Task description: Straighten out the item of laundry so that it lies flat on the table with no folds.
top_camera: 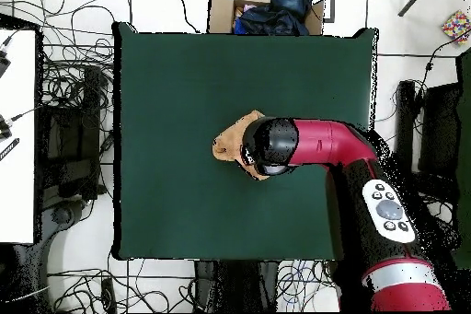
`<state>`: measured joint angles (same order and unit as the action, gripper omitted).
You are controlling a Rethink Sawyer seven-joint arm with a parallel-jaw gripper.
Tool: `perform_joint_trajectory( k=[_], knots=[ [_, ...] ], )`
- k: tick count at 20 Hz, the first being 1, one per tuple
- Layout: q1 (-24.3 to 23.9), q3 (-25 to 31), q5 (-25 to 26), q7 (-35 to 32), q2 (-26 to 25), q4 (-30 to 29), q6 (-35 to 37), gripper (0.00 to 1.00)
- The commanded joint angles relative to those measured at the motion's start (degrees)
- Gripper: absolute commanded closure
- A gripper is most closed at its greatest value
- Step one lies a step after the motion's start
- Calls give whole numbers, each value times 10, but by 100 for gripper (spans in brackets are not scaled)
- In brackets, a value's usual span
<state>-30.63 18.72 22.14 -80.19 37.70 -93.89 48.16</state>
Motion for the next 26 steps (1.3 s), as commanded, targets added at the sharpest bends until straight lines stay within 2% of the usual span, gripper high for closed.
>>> perform_joint_trajectory(
  k=[1, 20, 23, 26],
  knots=[
    [1, -14, 17, -53, -10, -10, -42, 0],
    [5, -18, 25, -56, -21, -2, -34, 0],
    [13, -29, 37, -64, -46, 3, -38, 0],
    [22, -41, 55, -79, -81, 14, -74, 0]
  ],
)
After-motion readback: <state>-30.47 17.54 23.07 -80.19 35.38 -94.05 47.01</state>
